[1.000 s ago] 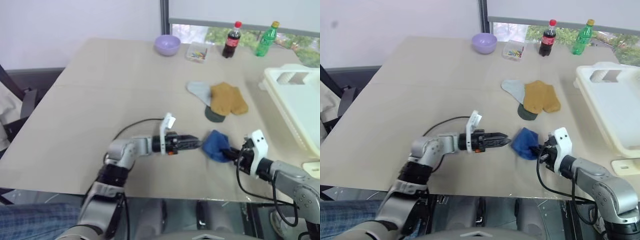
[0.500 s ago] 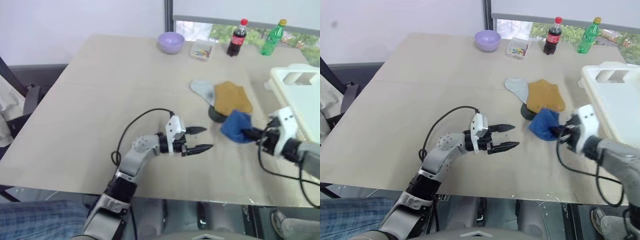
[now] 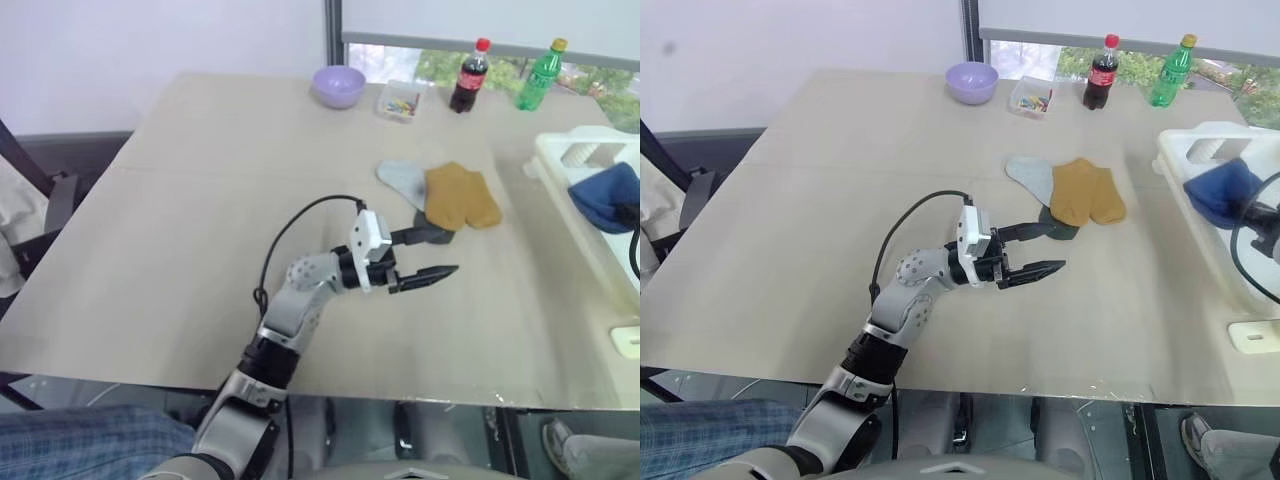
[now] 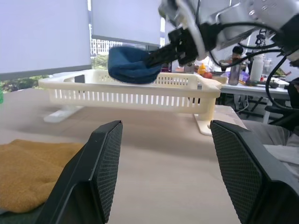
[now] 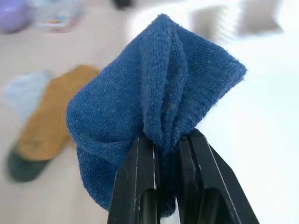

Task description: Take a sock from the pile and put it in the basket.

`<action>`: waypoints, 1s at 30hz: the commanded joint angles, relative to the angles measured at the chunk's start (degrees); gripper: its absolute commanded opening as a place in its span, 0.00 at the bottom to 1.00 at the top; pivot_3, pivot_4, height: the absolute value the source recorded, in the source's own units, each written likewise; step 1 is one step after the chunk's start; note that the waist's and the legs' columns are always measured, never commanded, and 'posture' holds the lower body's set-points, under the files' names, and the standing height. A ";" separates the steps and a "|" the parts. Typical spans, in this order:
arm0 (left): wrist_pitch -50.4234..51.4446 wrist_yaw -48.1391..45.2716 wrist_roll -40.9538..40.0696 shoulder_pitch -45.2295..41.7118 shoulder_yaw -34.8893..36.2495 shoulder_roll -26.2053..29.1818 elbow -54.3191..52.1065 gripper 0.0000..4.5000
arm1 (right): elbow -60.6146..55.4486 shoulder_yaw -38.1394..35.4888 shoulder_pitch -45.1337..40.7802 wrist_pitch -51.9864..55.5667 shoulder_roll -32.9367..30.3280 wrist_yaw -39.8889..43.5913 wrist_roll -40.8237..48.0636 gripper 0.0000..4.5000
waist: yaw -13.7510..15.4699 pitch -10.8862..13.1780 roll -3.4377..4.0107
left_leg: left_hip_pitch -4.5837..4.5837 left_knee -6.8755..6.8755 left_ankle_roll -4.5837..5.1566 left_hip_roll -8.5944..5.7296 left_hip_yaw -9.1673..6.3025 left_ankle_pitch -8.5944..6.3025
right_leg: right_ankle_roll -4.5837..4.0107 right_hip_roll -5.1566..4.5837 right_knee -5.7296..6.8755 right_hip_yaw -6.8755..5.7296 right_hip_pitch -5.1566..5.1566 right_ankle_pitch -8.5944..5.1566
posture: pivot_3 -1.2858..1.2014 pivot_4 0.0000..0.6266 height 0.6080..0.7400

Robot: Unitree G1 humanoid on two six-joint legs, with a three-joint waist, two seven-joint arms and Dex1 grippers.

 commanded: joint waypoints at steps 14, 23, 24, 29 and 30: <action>-2.96 0.58 1.46 -0.55 0.45 0.16 0.35 0.71 | -0.42 1.98 5.95 -19.32 -5.19 6.26 -15.12 0.98 | -0.16 -0.09 0.31 | 0.03 0.03 0.00 0.01 0.04 0.00 | 0.16 0.03 0.01 0.06 0.00 0.08 | 0.52 0.24 0.93; -2.47 1.63 1.64 0.85 2.01 3.26 -0.75 0.71 | -14.15 2.83 9.43 -23.88 -1.29 16.73 -10.00 0.98 | -0.09 -0.10 0.32 | 0.05 0.08 0.00 0.08 0.01 0.00 | 0.15 0.15 0.04 0.11 0.00 0.08 | 0.52 0.24 0.93; -1.98 1.90 1.38 1.30 2.43 3.96 -1.36 0.71 | -16.48 2.96 10.55 -24.41 -0.09 18.81 -8.22 0.98 | -0.08 -0.10 0.32 | 0.05 0.08 0.00 0.08 -0.01 0.00 | 0.15 0.15 0.03 0.10 0.01 0.08 | 0.52 0.24 0.93; 0.55 3.64 1.81 5.89 5.32 9.34 -5.04 0.71 | -26.69 6.36 18.37 -25.39 7.41 22.99 -2.29 0.98 | -0.03 -0.10 0.32 | 0.04 0.10 0.00 0.09 -0.08 0.00 | 0.15 0.15 0.03 0.03 0.04 0.08 | 0.52 0.24 0.93; 1.54 4.10 1.65 7.43 6.08 10.78 -6.28 0.71 | -28.09 7.65 20.14 -26.16 9.17 23.41 -2.01 0.98 | -0.08 -0.10 0.32 | 0.06 0.10 -0.01 0.10 -0.08 0.00 | 0.14 0.14 0.04 0.04 0.05 0.08 | 0.52 0.24 0.93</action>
